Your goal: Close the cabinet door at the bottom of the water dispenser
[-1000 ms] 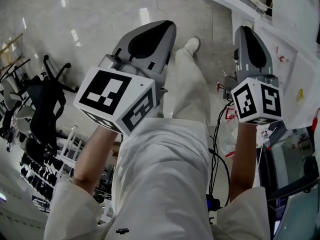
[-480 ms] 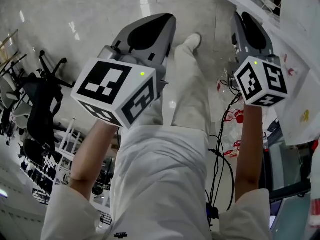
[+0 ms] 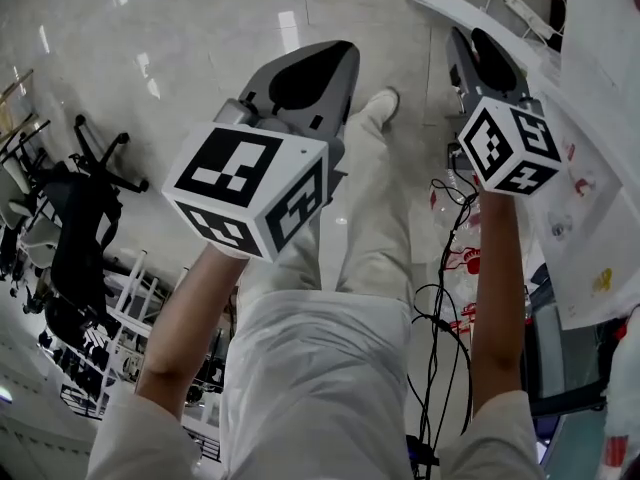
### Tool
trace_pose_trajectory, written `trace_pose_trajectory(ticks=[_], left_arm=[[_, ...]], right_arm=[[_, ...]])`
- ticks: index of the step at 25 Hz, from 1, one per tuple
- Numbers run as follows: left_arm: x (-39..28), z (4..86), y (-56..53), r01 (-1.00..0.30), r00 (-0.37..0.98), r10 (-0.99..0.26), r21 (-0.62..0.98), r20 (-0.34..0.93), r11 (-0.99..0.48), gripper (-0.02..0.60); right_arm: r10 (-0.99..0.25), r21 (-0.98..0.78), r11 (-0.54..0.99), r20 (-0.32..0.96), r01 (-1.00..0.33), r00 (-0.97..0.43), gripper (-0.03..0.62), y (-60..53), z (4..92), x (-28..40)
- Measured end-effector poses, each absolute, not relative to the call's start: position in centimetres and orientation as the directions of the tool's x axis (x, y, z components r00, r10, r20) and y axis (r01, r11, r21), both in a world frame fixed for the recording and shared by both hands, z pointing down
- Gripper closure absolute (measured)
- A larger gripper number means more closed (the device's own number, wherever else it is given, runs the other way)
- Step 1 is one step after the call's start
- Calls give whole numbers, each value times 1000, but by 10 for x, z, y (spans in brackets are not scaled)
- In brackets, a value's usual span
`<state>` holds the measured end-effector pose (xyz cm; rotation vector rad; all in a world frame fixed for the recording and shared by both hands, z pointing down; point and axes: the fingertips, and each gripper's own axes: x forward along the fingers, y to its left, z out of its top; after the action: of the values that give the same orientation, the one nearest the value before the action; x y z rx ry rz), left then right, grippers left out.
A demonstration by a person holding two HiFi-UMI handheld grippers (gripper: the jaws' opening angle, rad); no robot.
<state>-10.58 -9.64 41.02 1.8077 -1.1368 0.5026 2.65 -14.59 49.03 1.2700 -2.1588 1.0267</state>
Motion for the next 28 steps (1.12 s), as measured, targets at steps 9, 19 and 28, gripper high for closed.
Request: trace_pose_trajectory(ticks=[9,19,28], left_arm=[[-99,440,-102,-854,508,-467,493,724,-166,575],[-97,486,-100,-850,518,-434,500,737,-166,575],[-90,518,-102,-845,530,-402,505,747,-176,575]], right_arm=[[-539,-362,295,701,-884,-467,434,-164,537,28],[-498,-317,284,758,-905,-422,427,-171,606,30],[-457,-307,275,792,-911,-405,419,-179,643,29]])
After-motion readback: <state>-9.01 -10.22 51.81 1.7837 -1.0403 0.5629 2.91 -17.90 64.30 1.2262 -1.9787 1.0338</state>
